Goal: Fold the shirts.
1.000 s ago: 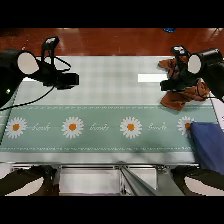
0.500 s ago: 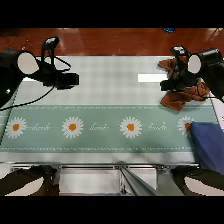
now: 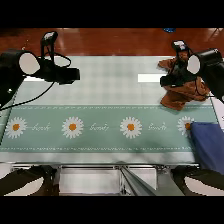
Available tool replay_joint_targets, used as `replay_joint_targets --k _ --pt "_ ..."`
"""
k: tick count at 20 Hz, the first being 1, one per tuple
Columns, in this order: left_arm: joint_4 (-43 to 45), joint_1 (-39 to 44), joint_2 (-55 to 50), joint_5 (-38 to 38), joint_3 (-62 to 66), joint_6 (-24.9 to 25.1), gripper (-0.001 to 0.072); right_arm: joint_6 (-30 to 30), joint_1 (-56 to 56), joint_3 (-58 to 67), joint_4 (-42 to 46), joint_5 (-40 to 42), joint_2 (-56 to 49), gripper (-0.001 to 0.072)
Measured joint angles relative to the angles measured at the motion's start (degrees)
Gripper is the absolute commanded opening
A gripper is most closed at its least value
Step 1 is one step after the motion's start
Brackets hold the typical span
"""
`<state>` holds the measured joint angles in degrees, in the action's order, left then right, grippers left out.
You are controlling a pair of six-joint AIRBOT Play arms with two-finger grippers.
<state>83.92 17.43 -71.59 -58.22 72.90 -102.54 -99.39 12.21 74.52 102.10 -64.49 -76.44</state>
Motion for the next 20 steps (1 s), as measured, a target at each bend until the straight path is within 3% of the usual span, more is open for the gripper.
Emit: replay_joint_targets --k 1,2,3,4,8,13,18,19,20 --pt "0.02 -0.07 -0.07 1.31 0.00 0.00 0.0020 -0.31 -0.17 -0.02 2.23 3.80 -0.28 0.0413" --pt "0.07 -0.17 -0.09 2.80 0.00 0.02 0.0097 -1.03 -0.61 0.00 5.09 8.41 -0.81 0.0413" --pt "0.07 -0.31 -0.13 4.39 0.00 0.02 0.0347 -2.45 -1.40 -0.02 8.24 12.74 -1.46 0.0413" --pt "0.09 -0.57 -0.20 5.95 0.00 0.02 0.0510 -4.61 -2.71 0.00 11.82 16.98 -2.36 0.0414" --pt "0.72 -2.34 -0.59 9.14 0.00 -0.09 0.0510 -13.49 -11.52 0.00 18.82 28.92 -7.58 0.0410" --pt "0.98 -6.14 -1.09 6.93 -0.02 -1.84 0.0510 -17.22 -23.02 0.17 16.31 33.59 -14.86 0.0406" --pt "1.05 -8.37 -1.51 4.59 -0.02 -2.49 0.0510 -10.75 -28.61 0.24 3.72 31.52 -20.22 0.0402" --pt "1.07 -8.52 -1.57 2.91 -0.02 -2.49 0.0510 -8.31 -29.11 0.24 0.70 30.23 -21.07 0.0388" --pt "1.36 -8.63 -1.62 1.05 -0.02 -2.43 0.0510 -6.10 -29.42 0.24 -2.21 28.96 -21.68 0.0326"
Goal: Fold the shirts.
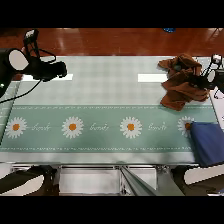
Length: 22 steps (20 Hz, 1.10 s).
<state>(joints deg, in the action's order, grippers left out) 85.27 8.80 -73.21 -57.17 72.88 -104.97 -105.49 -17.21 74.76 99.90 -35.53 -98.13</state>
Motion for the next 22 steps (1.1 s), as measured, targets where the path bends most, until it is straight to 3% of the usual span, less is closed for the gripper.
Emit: replay_joint_targets --k 1,2,3,7,10,17,22 --pt "0.66 -0.07 0.00 -2.51 0.00 0.28 0.0510 2.43 -0.26 0.04 -2.86 -1.44 -0.44 0.0226" --pt "1.60 -0.13 0.11 -4.90 -0.02 0.50 0.0510 5.03 -0.42 0.22 -5.73 -2.64 -0.74 0.0079" --pt "2.67 -0.20 0.46 -7.48 -0.02 0.66 0.0510 7.72 -0.57 0.55 -8.37 -4.31 -0.94 0.0022" --pt "4.96 0.33 5.92 -14.78 -2.73 1.07 0.0510 18.21 -0.79 4.35 -20.17 -14.23 -1.09 0.0022" --pt "3.17 2.25 14.75 -16.26 -9.84 0.50 0.0510 23.32 -0.87 8.72 -28.00 -16.87 1.92 0.0021" --pt "-5.25 10.05 37.11 -8.70 -27.63 -3.65 0.0510 32.22 1.09 16.65 -41.03 -18.45 18.01 0.0021" --pt "-6.43 11.87 42.49 -6.56 -31.61 -4.81 0.0510 34.60 6.51 24.17 -43.41 -17.70 29.64 0.0021"
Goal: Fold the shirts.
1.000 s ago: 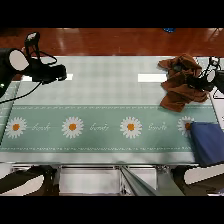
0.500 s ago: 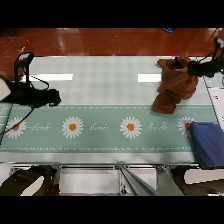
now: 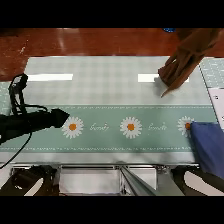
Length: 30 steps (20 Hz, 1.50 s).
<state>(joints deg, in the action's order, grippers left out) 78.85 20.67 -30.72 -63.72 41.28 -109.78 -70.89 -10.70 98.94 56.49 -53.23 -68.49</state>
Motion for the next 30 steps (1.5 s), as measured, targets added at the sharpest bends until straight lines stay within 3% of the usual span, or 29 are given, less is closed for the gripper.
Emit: replay_joint_targets --k 7,12,17,23,24,26,27,30 --pt "1.07 0.42 1.01 0.96 -0.94 0.68 0.0510 0.57 8.00 14.95 -0.57 -1.75 4.44 0.0022" --pt "7.23 -0.72 1.79 0.09 -0.98 0.63 0.0510 0.26 16.50 15.21 -2.75 -10.80 4.85 0.0022" --pt "9.31 -3.74 2.84 -1.81 -0.98 -0.20 0.0510 -1.86 28.94 3.50 0.11 -15.37 4.85 0.0022" --pt "9.60 -4.46 3.13 -2.27 -0.98 -0.44 0.0510 -5.22 39.60 -23.71 -1.51 -9.53 2.38 0.0025" --pt "9.62 -4.46 3.13 -2.27 -0.98 -0.44 0.0510 -5.25 41.18 -27.10 -3.15 -8.26 0.96 0.0097" --pt "9.62 -4.52 3.13 -2.32 -0.98 -0.44 0.0509 -5.27 43.87 -31.06 -5.81 -6.56 -2.23 0.0342" --pt "9.62 -4.52 3.13 -2.45 -0.98 -0.46 0.0509 -5.73 45.09 -32.39 -6.91 -5.86 -4.04 0.0419" --pt "9.29 -4.50 2.93 -3.45 -0.98 -0.46 0.0510 -6.84 45.86 -34.29 -8.31 -5.27 -7.26 0.0413"
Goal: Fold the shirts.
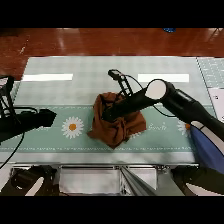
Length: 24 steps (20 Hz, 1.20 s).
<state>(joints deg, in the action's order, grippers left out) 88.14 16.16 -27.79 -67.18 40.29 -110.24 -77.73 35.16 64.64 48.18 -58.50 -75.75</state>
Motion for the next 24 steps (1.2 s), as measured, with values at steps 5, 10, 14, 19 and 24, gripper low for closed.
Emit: replay_joint_targets --k 5,10,14,19,24 --pt "-6.97 -0.02 -1.60 -4.37 -1.18 1.75 0.0509 -1.11 -15.04 0.26 3.61 -3.41 4.24 0.0406" --pt "-27.39 0.09 -4.44 3.48 -12.00 7.30 0.0509 -2.73 -38.38 -4.28 10.40 -7.82 10.08 0.0406" --pt "-40.68 2.84 -9.31 11.08 -19.69 14.19 0.0509 -0.83 -48.94 -11.50 9.79 -8.87 12.31 0.0405" --pt "-50.18 12.79 -18.91 24.50 -21.75 17.18 0.0509 0.15 -51.89 -15.50 8.74 -6.91 11.76 0.0405" --pt "-53.46 19.30 -29.75 29.97 -17.79 21.51 0.0025 0.57 -52.35 -16.33 8.02 -6.10 9.16 0.0407"
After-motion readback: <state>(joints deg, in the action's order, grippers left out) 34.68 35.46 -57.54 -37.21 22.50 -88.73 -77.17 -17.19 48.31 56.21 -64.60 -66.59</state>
